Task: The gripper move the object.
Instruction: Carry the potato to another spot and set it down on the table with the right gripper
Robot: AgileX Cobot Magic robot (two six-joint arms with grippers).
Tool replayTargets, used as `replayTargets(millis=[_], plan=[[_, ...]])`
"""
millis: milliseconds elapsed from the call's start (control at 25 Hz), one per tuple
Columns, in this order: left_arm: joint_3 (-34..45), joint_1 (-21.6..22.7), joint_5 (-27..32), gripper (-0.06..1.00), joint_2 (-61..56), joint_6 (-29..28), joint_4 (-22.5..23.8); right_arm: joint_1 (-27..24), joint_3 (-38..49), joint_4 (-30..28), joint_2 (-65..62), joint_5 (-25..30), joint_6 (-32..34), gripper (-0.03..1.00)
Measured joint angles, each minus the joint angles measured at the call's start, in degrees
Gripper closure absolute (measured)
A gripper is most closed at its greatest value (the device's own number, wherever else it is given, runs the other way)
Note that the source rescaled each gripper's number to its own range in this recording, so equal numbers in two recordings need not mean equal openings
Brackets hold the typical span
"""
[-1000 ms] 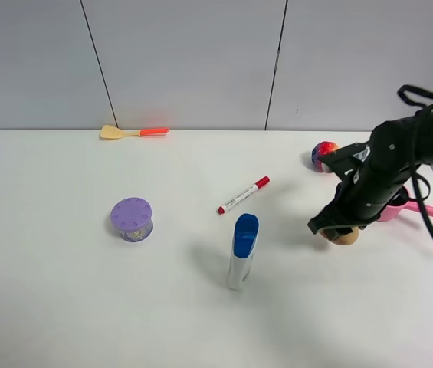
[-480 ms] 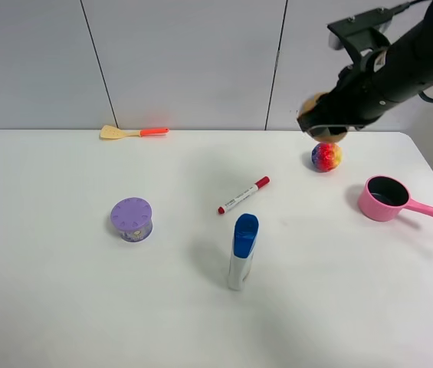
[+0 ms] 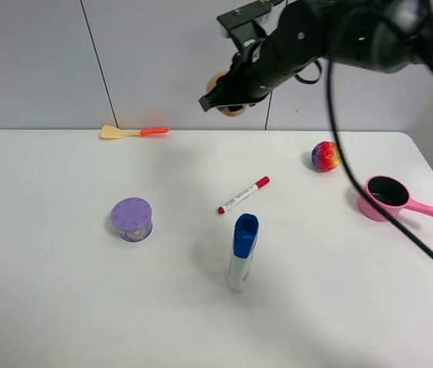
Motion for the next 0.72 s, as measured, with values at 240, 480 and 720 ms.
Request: replayTargets(millis=[240, 480, 720], plan=[[0.0, 0.0, 0.0, -0.06, 0.0, 0.0, 0.0, 2.0, -12.1, 0.3, 15.1, -0.1, 0.0, 0.97], [0.0, 0.0, 0.0, -0.06, 0.0, 0.0, 0.0, 2.0, -14.2, 0.3, 23.3, -0.3, 0.0, 0.97], [0.0, 0.0, 0.0, -0.06, 0.0, 0.0, 0.0, 2.0, -14.3, 0.4, 25.8, -0.2, 0.0, 0.97]])
